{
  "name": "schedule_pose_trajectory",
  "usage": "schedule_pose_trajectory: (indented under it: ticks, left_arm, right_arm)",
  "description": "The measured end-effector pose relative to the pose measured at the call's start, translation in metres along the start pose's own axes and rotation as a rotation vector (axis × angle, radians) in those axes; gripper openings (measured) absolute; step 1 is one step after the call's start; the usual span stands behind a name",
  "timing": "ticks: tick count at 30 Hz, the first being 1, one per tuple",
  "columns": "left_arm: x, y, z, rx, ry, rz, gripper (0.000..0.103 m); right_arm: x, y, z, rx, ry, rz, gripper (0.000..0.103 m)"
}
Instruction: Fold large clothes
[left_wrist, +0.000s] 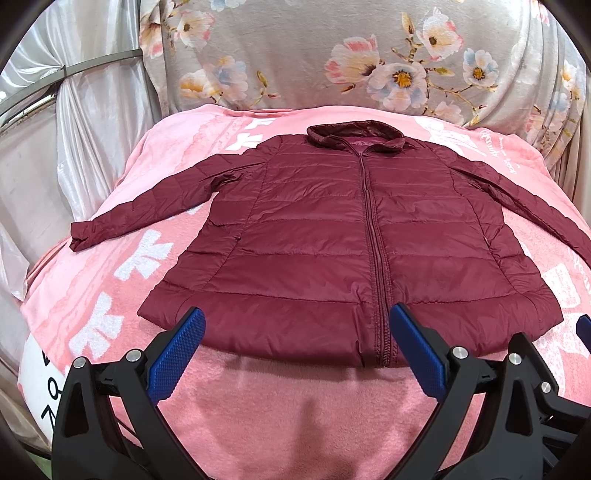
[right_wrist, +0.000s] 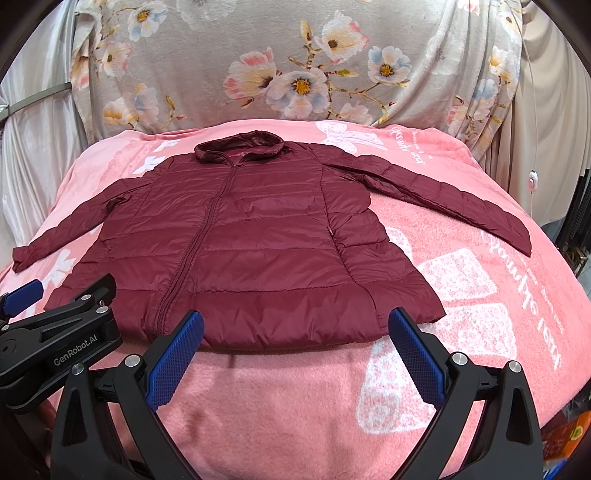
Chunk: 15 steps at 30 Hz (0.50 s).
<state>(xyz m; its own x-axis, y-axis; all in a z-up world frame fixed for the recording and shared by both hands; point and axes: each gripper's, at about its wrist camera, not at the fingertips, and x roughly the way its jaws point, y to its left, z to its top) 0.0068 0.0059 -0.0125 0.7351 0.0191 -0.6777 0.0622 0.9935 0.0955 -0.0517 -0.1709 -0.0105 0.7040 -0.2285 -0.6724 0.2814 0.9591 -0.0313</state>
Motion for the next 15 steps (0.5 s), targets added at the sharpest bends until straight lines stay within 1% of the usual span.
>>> schedule_pose_trajectory:
  ticks: [5,8,11,15]
  left_arm:
    - [0.0,0.0,0.0,0.003,0.0,-0.001,0.097]
    - [-0.001,0.003,-0.001,0.0,-0.002,-0.008,0.097]
    - [-0.002,0.014,0.002,-0.021,-0.028,0.006,0.097]
    - [0.0,0.024,0.014,-0.053,-0.062,0.032,0.097]
  right_arm:
    - [0.001,0.001,0.0,-0.003,-0.001,0.005,0.098]
    - [0.006,-0.001,0.001,-0.007,-0.003,0.035,0.098]
    - [0.014,-0.02,0.007,0.03,-0.013,0.063,0.098]
    - [0.029,-0.065,0.023,0.078,-0.066,-0.015,0.098]
